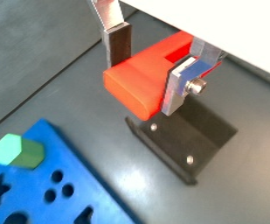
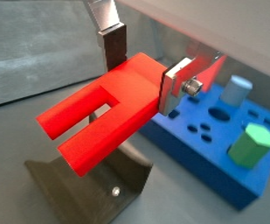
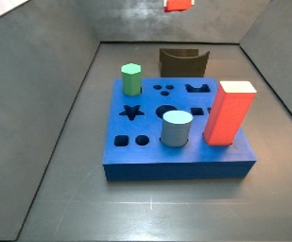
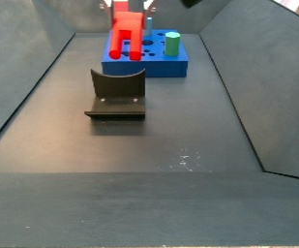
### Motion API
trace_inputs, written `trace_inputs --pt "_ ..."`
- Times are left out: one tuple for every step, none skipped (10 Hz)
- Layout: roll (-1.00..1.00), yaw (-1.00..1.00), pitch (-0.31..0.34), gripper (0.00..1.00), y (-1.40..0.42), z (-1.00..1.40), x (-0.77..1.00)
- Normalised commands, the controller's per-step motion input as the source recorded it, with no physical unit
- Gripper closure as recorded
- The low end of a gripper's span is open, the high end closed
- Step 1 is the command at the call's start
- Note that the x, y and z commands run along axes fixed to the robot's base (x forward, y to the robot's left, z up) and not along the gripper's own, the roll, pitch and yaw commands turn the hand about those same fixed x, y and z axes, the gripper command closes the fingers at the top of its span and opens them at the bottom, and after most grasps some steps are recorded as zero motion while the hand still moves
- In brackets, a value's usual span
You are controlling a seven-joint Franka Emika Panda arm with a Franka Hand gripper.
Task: Pick up the square-circle object. Move up. Place the square-circle object on the fixture. Regrasp the square-circle object. Move to above the board. Insert the square-circle object.
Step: Place the square-circle object on the fixture.
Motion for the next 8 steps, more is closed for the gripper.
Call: trace_inputs --pt "-1.00 -0.04 0.109 1.00 0.05 -0.01 0.41" --pt "-1.00 -0.07 0.129 1.00 0.05 -0.01 0.31" --pt "-0.95 -0.09 0.138 1.00 0.05 -0.01 0.23" --pt "-0.78 -0.10 0.126 1.00 0.05 -0.01 0.16" --pt "-0.61 -0.11 0.108 1.00 0.05 -0.01 0.09" --pt "-0.37 -0.12 0.068 1.00 0.05 -0.01 0.06" --pt "-0.23 -0.11 0.049 1.00 0.03 -0.01 0.06" --pt "-1.00 -0.15 0.220 1.00 0.13 -1.00 0.12"
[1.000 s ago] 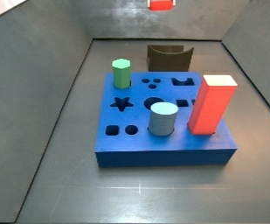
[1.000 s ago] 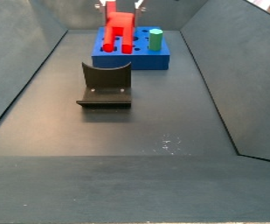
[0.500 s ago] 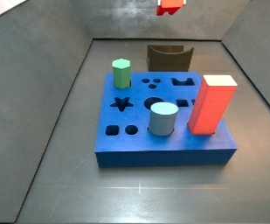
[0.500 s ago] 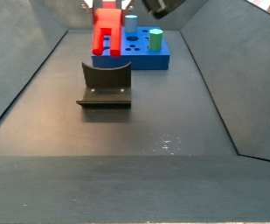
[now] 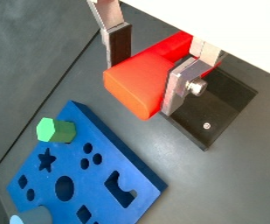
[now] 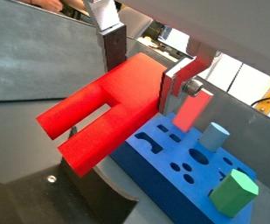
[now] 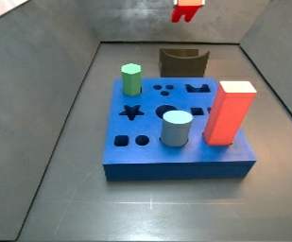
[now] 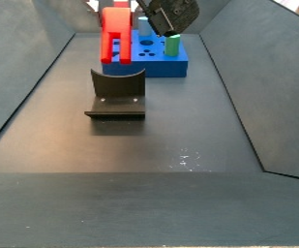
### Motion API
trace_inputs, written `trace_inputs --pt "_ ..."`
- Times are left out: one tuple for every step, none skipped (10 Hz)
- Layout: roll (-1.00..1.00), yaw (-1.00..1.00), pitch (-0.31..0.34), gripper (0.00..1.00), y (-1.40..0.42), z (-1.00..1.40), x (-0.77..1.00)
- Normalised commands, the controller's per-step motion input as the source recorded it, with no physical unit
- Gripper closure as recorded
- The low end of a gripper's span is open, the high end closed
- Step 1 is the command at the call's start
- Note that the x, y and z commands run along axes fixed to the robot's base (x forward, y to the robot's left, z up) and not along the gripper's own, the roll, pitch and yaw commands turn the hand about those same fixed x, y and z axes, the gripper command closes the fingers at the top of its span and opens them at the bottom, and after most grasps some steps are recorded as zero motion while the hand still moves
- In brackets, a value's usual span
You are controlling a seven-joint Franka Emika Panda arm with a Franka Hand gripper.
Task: Pick up the square-circle object. Move up. Place the square-circle object on the fixture. Regrasp the square-circle object. Move to above the board. Insert the square-circle object.
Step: Place the square-circle object on the fixture.
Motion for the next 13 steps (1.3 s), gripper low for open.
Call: trace_inputs --pt "-1.00 -0.15 0.213 1.00 0.14 -1.00 0.13" --pt "-0.85 -0.19 0.202 1.00 0.14 -1.00 0.16" --pt "-0.75 -0.20 0.179 1.00 0.14 -1.00 0.17" --pt "-0.53 -0.22 0.124 1.00 0.14 -1.00 0.17" --pt "-0.32 -0.22 0.070 1.00 0.14 -1.00 0.18" --pt "-0.23 -0.20 0.031 1.00 0.13 -1.00 0.18" --pt "-0.19 -0.19 0.008 1.00 0.14 -1.00 0.19" --pt "-0.17 -0.16 -0.018 1.00 0.12 -0.83 0.16" --pt "-0.15 -0.13 -0.037 1.00 0.09 -0.57 0.14" --pt "-0.14 -0.10 -0.044 1.00 0.07 -0.41 0.11" --pt "-0.11 -0.09 -0.060 1.00 0.11 -0.36 0.08" --pt "-0.11 -0.08 -0.060 1.00 0.10 -0.36 0.07" --pt "-0.11 -0.06 -0.060 1.00 0.10 -0.36 0.07"
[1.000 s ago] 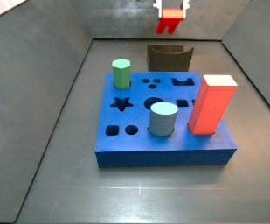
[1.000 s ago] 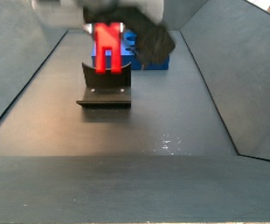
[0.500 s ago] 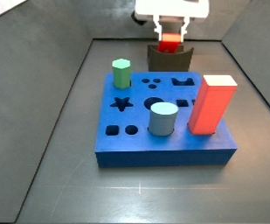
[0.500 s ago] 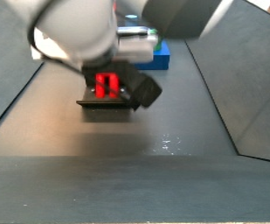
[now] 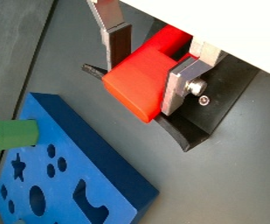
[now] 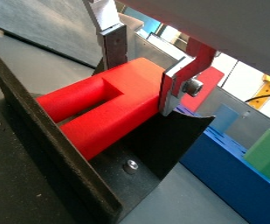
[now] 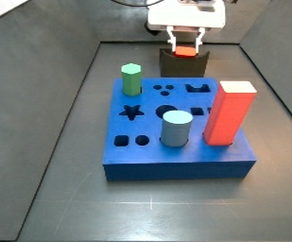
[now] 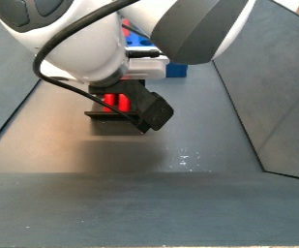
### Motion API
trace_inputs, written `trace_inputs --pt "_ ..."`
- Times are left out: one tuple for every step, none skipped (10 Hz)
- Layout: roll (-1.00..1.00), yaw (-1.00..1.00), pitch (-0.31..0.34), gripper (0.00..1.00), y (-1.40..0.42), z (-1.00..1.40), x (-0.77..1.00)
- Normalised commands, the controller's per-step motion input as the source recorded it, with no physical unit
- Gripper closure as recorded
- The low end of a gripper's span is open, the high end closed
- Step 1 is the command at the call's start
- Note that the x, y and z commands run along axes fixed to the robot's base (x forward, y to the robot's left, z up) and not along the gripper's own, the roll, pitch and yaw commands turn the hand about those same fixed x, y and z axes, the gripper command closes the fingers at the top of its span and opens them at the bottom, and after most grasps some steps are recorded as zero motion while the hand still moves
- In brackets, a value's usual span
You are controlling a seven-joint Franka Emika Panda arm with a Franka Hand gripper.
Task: Pick up the square-circle object. Move up. Place the square-circle object on the fixture. Regrasp the square-circle object. Move to above the board. Insert the square-circle object.
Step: Place the square-circle object on the fixture, then regrasp the square-circle object.
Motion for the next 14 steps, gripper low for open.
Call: trace_inputs --pt "-0.11 -0.05 -0.060 1.00 0.10 -0.36 0.07" --pt "0.00 0.00 0.000 0.00 0.00 0.00 0.00" --pt "-0.02 -0.02 0.038 0.00 0.00 1.00 0.00" --pt "-0.01 -0.01 0.040 0.00 0.00 1.00 0.00" --pt "0.01 -0.01 0.046 0.00 0.01 1.00 -0.02" --pt "0.03 -0.01 0.044 0.00 0.00 1.00 -0.03" --pt "0.05 -0.01 0.050 0.00 0.00 1.00 -0.03" --pt "0.05 -0.01 0.053 0.00 0.00 0.91 -0.03" --pt "0.05 -0.02 0.052 0.00 0.00 0.68 -0.03" --pt "0.05 -0.02 0.058 0.00 0.00 0.49 -0.03" --pt "0.06 -0.02 0.062 0.00 0.00 0.25 -0.02" --pt "1.00 0.02 0.047 0.00 -0.82 0.83 -0.11" --pt "1.00 0.02 0.043 0.00 -0.78 0.66 -0.10" --pt "1.00 0.02 0.037 0.00 -0.70 0.58 -0.11"
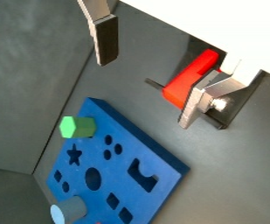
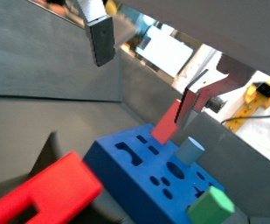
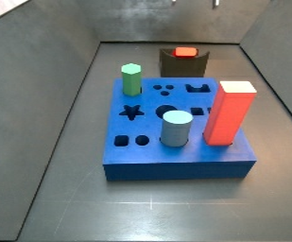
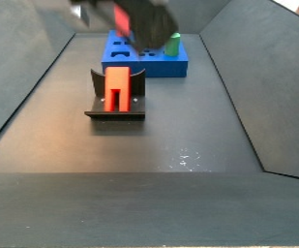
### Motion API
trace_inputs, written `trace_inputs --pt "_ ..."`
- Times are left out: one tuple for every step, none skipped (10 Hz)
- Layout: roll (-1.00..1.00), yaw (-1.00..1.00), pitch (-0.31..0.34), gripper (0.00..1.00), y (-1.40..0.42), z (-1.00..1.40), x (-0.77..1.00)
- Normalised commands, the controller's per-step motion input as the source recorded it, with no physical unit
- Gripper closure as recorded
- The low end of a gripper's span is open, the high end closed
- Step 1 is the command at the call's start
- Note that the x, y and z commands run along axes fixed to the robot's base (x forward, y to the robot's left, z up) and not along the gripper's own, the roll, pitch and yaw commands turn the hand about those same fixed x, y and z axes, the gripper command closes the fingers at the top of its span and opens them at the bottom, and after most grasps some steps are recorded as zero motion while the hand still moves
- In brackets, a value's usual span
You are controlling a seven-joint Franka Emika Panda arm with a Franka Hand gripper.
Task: Pick up the square-circle object. Move up. Place the square-circle object on the fixture. Regrasp the square-circle object. Move to above the board. Insert the square-circle object.
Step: Regrasp the square-circle object.
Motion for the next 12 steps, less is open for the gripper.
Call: trace_inputs --pt "1.00 0.02 0.023 0.00 -0.44 0.28 -0.11" --pt "1.00 0.02 0.019 0.00 -0.28 0.07 -0.09" --pt "1.00 0.02 0.017 0.00 -0.12 0.00 -0.04" --pt "1.00 0.02 0.019 0.00 -0.03 0.03 -0.03" --pt "1.00 0.02 0.017 0.00 -0.04 0.02 -0.02" --pt "1.00 0.02 0.012 0.00 -0.04 0.01 -0.03" --pt "1.00 0.02 0.008 0.00 -0.02 0.02 -0.04" --pt "1.00 0.02 0.001 0.00 -0.02 0.01 -0.05" --pt "1.00 0.02 -0.005 0.00 -0.02 0.01 -0.05" --pt "1.00 0.02 -0.014 0.00 -0.02 0.00 -0.04" --pt "1.00 0.02 -0.020 0.00 -0.02 0.00 -0.04" --pt "1.00 0.02 -0.025 0.00 -0.02 0.00 -0.03"
